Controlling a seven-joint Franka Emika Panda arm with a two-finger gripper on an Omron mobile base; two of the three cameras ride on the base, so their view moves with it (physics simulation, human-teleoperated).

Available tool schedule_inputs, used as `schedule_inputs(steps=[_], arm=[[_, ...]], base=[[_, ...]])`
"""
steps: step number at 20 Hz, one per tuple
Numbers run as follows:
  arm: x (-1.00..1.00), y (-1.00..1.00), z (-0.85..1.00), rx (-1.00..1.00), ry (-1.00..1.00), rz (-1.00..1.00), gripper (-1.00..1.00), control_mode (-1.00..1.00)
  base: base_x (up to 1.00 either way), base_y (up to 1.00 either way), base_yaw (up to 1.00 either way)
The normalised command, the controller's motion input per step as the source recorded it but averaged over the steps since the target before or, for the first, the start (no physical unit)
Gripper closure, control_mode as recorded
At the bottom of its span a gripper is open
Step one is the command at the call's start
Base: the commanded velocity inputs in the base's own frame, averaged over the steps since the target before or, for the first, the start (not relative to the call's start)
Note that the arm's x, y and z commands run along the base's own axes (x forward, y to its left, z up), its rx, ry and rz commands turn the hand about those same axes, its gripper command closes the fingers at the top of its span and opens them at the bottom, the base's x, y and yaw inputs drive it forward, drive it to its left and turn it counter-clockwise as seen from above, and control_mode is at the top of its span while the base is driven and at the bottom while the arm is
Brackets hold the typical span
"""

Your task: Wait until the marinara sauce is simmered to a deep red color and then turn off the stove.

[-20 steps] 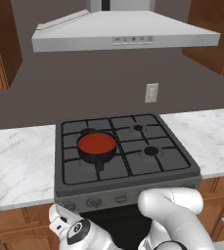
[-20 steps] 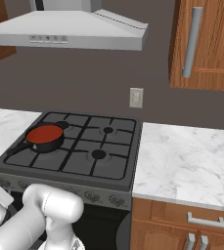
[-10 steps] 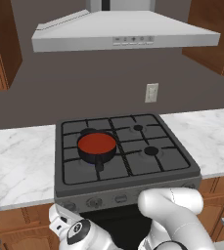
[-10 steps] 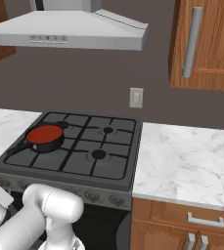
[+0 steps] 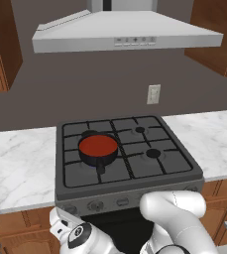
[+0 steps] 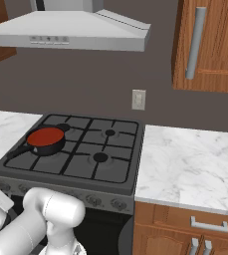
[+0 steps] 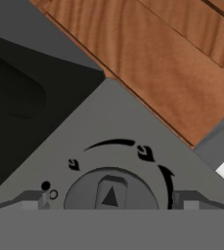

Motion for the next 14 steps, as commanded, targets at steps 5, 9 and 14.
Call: schedule_inputs(steps=[5, 9, 14], arm=[[0.00, 0.00, 0.00, 0.00, 0.00, 0.00, -1.00, -1.00], [0.00, 0.00, 0.00, 0.00, 0.00, 0.00, -1.00, -1.00], [0.00, 0.00, 0.00, 0.00, 0.00, 0.00, -1.00, -1.00]], base=[[0.00, 0.00, 0.00], [0.00, 0.00, 0.00], [0.00, 0.00, 0.00]])
